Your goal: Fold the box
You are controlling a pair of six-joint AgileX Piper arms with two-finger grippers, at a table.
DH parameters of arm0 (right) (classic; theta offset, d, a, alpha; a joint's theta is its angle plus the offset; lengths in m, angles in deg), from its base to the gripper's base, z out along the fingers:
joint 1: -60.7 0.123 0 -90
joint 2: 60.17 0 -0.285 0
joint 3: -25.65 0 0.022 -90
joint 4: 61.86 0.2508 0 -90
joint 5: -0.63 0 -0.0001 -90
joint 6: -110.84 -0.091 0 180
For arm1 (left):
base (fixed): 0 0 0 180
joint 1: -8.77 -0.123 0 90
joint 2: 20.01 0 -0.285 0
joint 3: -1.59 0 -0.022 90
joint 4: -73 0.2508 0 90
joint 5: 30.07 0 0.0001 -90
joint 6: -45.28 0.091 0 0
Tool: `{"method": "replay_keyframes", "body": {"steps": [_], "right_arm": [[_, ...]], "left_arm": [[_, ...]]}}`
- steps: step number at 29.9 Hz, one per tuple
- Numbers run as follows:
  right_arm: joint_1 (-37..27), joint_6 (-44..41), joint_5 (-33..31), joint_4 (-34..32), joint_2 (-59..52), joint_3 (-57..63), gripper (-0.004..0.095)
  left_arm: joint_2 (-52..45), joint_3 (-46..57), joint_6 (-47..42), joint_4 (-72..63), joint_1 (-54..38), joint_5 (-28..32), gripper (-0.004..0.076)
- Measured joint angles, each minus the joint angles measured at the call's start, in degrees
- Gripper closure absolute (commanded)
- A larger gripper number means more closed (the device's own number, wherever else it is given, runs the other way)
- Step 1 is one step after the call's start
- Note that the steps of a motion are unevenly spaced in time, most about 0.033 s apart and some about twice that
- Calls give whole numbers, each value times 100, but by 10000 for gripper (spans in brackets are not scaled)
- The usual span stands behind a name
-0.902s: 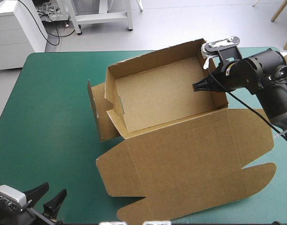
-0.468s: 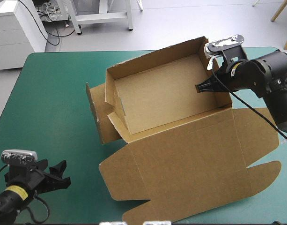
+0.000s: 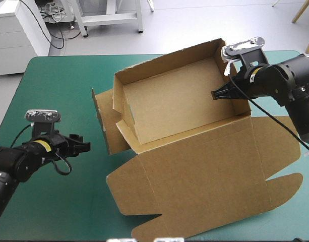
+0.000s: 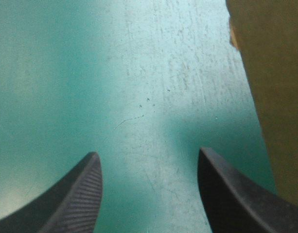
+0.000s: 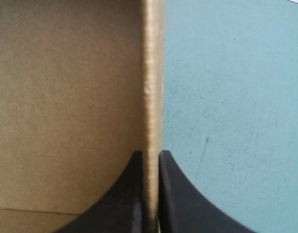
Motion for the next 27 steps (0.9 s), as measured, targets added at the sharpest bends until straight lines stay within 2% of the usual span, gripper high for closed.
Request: {"method": "replay_keyframes", "body": {"steps": [5, 14, 18, 27], "right_arm": [[0, 0, 0, 0, 0, 0, 930], [0, 0, 0, 0, 0, 0, 930], [0, 0, 0, 0, 0, 0, 929], [0, 0, 89, 12, 0, 0, 930]], "left_arm": [[846, -449, 1246, -1322, -888, -69, 302], [2248, -499, 3656, -3466, -2490, -163, 302], [2899, -414, 4485, -4480, -2682, -236, 302], [3951, -372, 6256, -6970, -2687, -1098, 302]]}}
